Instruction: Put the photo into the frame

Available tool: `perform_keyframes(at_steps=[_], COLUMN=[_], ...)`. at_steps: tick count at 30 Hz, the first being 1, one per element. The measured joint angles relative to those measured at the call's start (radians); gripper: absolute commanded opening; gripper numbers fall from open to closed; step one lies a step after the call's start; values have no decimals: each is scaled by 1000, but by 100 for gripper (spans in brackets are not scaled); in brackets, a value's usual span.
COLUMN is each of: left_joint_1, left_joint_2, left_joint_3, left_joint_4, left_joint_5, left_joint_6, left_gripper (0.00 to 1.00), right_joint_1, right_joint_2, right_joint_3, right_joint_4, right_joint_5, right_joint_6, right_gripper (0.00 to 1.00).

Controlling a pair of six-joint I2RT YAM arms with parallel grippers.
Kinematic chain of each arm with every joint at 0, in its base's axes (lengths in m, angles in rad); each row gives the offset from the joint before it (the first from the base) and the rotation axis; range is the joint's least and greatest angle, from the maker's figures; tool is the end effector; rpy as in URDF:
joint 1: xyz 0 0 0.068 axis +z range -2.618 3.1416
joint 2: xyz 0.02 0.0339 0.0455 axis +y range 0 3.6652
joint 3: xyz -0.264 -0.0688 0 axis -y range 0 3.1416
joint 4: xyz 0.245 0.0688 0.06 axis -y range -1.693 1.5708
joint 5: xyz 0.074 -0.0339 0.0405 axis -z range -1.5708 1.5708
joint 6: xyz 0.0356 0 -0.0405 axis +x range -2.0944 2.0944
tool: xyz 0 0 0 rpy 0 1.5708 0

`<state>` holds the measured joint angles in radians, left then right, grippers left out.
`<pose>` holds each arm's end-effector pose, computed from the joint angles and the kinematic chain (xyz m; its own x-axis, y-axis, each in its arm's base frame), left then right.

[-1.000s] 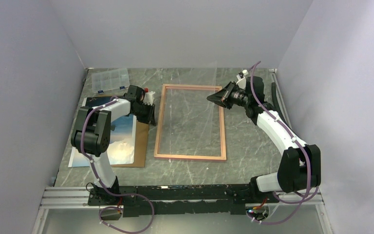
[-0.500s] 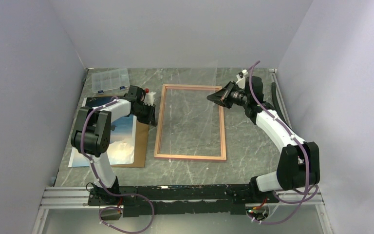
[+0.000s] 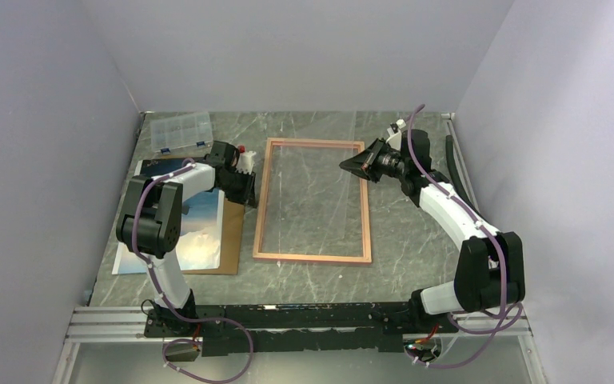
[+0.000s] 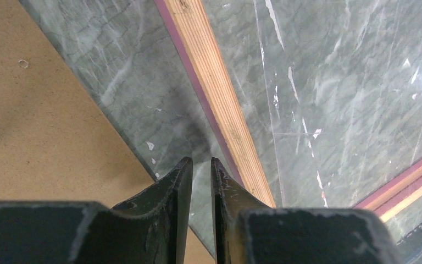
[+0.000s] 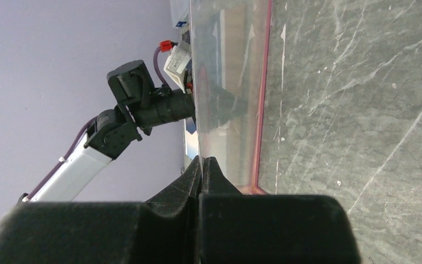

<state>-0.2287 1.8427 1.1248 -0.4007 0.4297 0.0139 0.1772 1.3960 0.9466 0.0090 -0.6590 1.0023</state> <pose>0.3486 -0.0964 0.1562 -0.8707 0.2156 -0.4421 0.3955 0.8412 -0.3686 0.3045 0.0767 0.2775 -0.8028 0.5331 -0.2670 -0.0149 0.4297 0.9028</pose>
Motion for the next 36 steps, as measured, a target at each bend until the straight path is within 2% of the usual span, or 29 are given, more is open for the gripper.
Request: perform_keyframes(at_steps=[36], left_joint_1=[-2], left_joint_2=[0], left_joint_3=[-3], left_joint_4=[2], left_joint_5=[0], left_joint_6=[0], left_gripper=[23], right_joint_1=[-8], right_joint_2=[130], right_joint_3=[5], right_joint_4=[69], right_joint_5=[-35], right_joint_6=[-5], right_gripper=[0])
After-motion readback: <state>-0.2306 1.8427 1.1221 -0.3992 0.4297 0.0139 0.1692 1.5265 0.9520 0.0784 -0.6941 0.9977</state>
